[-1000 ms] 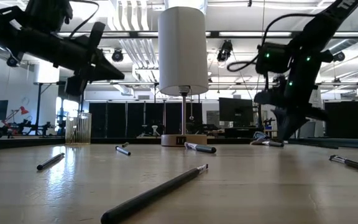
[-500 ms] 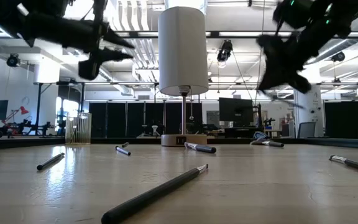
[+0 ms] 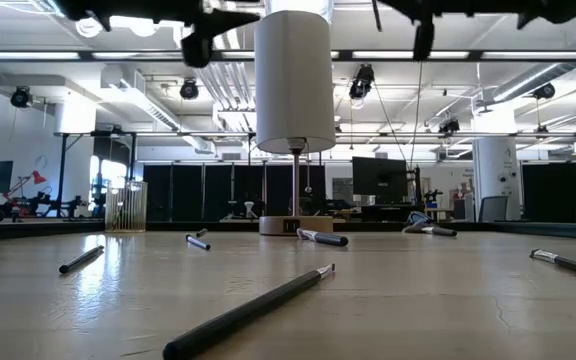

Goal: Pick & Place Makeup Brushes
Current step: Put the liner brush into the makeup holder

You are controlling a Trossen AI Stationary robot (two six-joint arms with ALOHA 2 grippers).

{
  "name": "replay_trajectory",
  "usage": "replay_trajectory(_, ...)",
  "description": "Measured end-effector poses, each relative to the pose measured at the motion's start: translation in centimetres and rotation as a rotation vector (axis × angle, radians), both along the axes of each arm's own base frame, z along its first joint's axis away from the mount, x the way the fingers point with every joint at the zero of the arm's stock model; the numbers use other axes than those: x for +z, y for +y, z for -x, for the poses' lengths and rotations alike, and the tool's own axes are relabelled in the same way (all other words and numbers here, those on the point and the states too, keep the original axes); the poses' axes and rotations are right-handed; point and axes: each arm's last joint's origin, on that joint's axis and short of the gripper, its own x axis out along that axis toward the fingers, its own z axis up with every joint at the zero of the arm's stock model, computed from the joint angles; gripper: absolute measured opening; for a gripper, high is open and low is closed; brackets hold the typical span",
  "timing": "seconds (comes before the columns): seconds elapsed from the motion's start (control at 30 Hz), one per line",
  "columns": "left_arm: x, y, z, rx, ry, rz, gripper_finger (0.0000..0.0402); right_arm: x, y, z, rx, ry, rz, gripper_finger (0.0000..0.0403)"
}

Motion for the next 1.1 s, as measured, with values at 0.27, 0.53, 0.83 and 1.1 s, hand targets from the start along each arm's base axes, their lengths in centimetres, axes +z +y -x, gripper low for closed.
replay_trajectory(0.27,2.6,0.5,-3.6,-0.076,-0.025,-0.035,0.0101,4.4,-0.5,-4.3,0.151,0.004,0.162,0.0012)
replay_trajectory(0.53,5.8,0.7,-4.8,-0.118,-0.104,-0.064,0.0101,5.9,-1.0,-7.9,0.238,0.049,0.22,0.0012)
replay_trajectory(0.83,6.8,0.6,-4.8,-0.15,-0.122,-0.064,0.0101,6.9,-1.3,-9.4,0.264,0.038,0.241,0.0012)
replay_trajectory(1.1,6.8,0.6,-4.8,-0.159,-0.128,-0.07,0.0101,7.1,-1.4,-9.7,0.27,0.035,0.248,0.0012)
